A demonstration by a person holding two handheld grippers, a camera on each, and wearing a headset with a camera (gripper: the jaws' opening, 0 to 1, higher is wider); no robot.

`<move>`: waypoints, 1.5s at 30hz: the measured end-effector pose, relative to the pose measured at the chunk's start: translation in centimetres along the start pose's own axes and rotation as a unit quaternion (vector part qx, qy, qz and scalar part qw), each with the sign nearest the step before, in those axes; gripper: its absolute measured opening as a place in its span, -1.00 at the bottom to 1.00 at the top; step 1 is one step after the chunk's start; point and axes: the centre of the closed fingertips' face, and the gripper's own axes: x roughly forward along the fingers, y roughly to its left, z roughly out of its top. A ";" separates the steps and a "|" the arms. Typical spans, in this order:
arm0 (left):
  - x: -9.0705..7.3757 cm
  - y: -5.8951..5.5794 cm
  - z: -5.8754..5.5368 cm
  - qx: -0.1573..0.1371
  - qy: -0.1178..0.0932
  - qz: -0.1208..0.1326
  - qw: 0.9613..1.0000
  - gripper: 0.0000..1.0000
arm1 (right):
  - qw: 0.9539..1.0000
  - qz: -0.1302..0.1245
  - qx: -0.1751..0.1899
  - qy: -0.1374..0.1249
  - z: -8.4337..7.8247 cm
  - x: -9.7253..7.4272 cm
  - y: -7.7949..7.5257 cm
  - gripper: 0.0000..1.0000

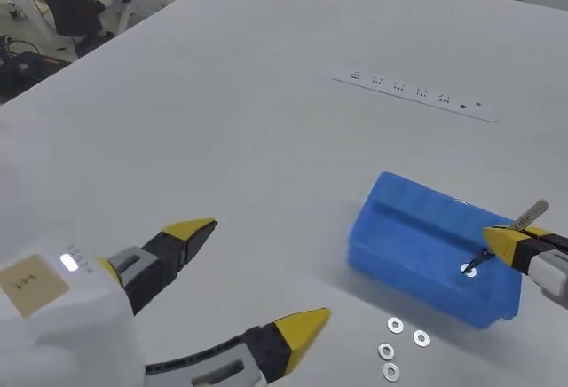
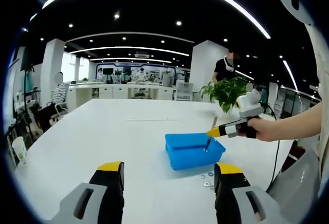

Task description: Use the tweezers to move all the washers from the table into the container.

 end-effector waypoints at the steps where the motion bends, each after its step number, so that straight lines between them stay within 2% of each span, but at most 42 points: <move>1: 0.0 0.0 0.0 0.000 0.000 0.000 1.000 0.42 | 1.000 0.000 0.001 0.000 0.0 0.0 0.0 -0.96; 13: -0.1 0.1 0.4 -0.011 -0.012 -0.002 1.000 0.39 | 1.000 -0.003 -0.015 0.001 -0.5 0.2 -0.2 -0.95; 17: -0.2 0.2 0.9 -0.020 -0.024 0.000 0.999 0.42 | 1.000 -0.001 -0.018 -0.001 -0.5 0.2 -0.1 -0.95; 25: -0.1 0.1 0.9 -0.017 -0.024 0.001 1.000 0.45 | 1.000 -0.006 -0.024 -0.009 -0.1 0.0 -0.3 -0.94; 36: 0.0 0.2 0.6 -0.015 -0.019 0.001 1.000 0.42 | 0.998 0.014 -0.014 -0.059 2.8 -2.7 2.2 -0.94; 40: 0.0 0.0 0.5 -0.008 -0.016 -0.003 1.000 0.42 | 0.997 0.024 -0.014 -0.067 3.3 -3.5 3.2 -0.95; 45: -0.2 0.4 0.8 -0.016 -0.025 0.006 1.000 0.42 | 0.996 0.041 -0.008 -0.074 3.6 -4.6 4.6 -0.95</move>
